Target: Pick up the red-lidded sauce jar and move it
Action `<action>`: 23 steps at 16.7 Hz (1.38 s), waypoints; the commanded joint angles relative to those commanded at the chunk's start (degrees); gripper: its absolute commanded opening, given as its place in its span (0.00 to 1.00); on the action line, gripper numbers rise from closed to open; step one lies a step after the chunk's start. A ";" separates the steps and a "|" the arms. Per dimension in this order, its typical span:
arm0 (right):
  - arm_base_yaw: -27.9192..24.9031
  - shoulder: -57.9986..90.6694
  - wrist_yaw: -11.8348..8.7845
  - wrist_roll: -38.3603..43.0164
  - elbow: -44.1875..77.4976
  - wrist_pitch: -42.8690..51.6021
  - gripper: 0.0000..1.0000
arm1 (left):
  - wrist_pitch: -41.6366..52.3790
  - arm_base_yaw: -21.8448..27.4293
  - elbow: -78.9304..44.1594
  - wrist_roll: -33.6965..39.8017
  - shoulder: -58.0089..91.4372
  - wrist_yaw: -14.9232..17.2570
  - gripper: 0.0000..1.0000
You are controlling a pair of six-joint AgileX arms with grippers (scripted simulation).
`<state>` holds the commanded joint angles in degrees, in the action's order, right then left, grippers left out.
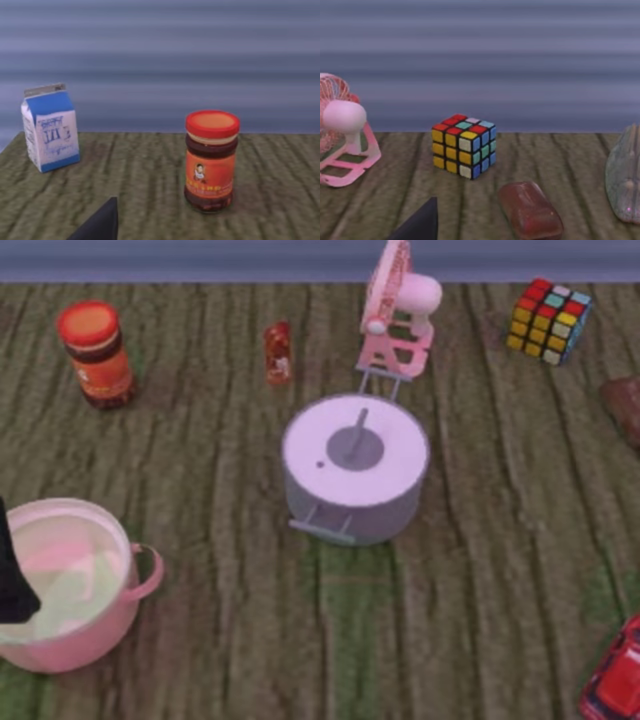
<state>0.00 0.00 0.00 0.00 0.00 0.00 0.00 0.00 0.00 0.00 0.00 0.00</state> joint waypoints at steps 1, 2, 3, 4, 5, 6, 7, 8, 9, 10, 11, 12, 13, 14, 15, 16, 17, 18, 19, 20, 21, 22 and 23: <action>0.00 0.00 0.00 0.00 0.00 0.00 1.00 | 0.00 0.00 0.00 0.00 0.00 0.00 1.00; 0.00 0.00 0.00 0.00 0.00 0.00 1.00 | 0.00 0.00 0.00 0.00 0.00 0.00 1.00; 0.00 0.00 0.00 0.00 0.00 0.00 1.00 | 0.35 0.03 -0.21 -0.08 0.47 0.07 1.00; 0.00 0.00 0.00 0.00 0.00 0.00 1.00 | 1.04 0.07 -0.64 -0.24 1.43 0.22 1.00; 0.00 0.00 0.00 0.00 0.00 0.00 1.00 | 2.19 0.15 -1.44 -0.51 3.07 0.45 1.00; 0.00 0.00 0.00 0.00 0.00 0.00 1.00 | 3.72 0.23 -2.61 -0.89 5.29 0.76 1.00; 0.00 0.00 0.00 0.00 0.00 0.00 1.00 | 5.48 0.32 -4.08 -1.34 7.91 1.10 1.00; 0.00 0.00 0.00 0.00 0.00 0.00 1.00 | 7.47 0.41 -5.88 -1.87 10.93 1.49 1.00; 0.00 0.00 0.00 0.00 0.00 0.00 1.00 | 9.71 0.51 -8.20 -2.52 14.43 1.92 1.00; 0.00 0.00 0.00 0.00 0.00 0.00 1.00 | 12.03 0.60 -10.86 -3.23 18.16 2.38 1.00; 0.00 0.00 0.00 0.00 0.00 0.00 1.00 | 14.43 0.69 -13.84 -4.01 22.11 2.85 1.00; 0.00 0.00 0.00 0.00 0.00 0.00 1.00 | 16.87 0.78 -17.30 -4.87 26.29 3.34 1.00; 0.00 0.00 0.00 0.00 0.00 0.00 1.00 | 19.29 0.86 -21.18 -5.81 30.60 3.84 1.00; 0.00 0.00 0.00 0.00 0.00 0.00 1.00 | 21.68 0.93 -25.38 -6.80 34.99 4.34 1.00; 0.00 0.00 0.00 0.00 0.00 0.00 1.00 | 24.02 1.00 -29.93 -7.84 39.45 4.85 1.00; 0.00 0.00 0.00 0.00 0.00 0.00 1.00 | 26.25 1.06 -34.93 -8.96 43.94 5.34 1.00; 0.00 0.00 0.00 0.00 0.00 0.00 1.00 | 28.41 1.10 -40.20 -10.12 48.45 5.82 1.00; 0.00 0.00 0.00 0.00 0.00 0.00 1.00 | 30.50 1.13 -45.71 -11.31 52.95 6.29 1.00; 0.00 0.00 0.00 0.00 0.00 0.00 1.00 | 32.48 1.15 -51.52 -12.54 57.43 6.73 1.00; 0.00 0.00 0.00 0.00 0.00 0.00 1.00 | 34.38 1.14 -57.51 -13.79 61.90 7.15 1.00; 0.00 0.00 0.00 0.00 0.00 0.00 1.00 | 36.24 1.13 -63.60 -15.05 66.36 7.54 1.00; 0.00 0.00 0.00 0.00 0.00 0.00 1.00 | 38.06 1.10 -69.76 -16.32 70.82 7.90 1.00; 0.00 0.00 0.00 0.00 0.00 0.00 1.00 | 39.86 1.05 -75.92 -17.58 75.30 8.23 1.00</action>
<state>0.00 0.00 0.00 0.00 0.00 0.00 39.86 1.05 -75.92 -17.58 75.30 8.23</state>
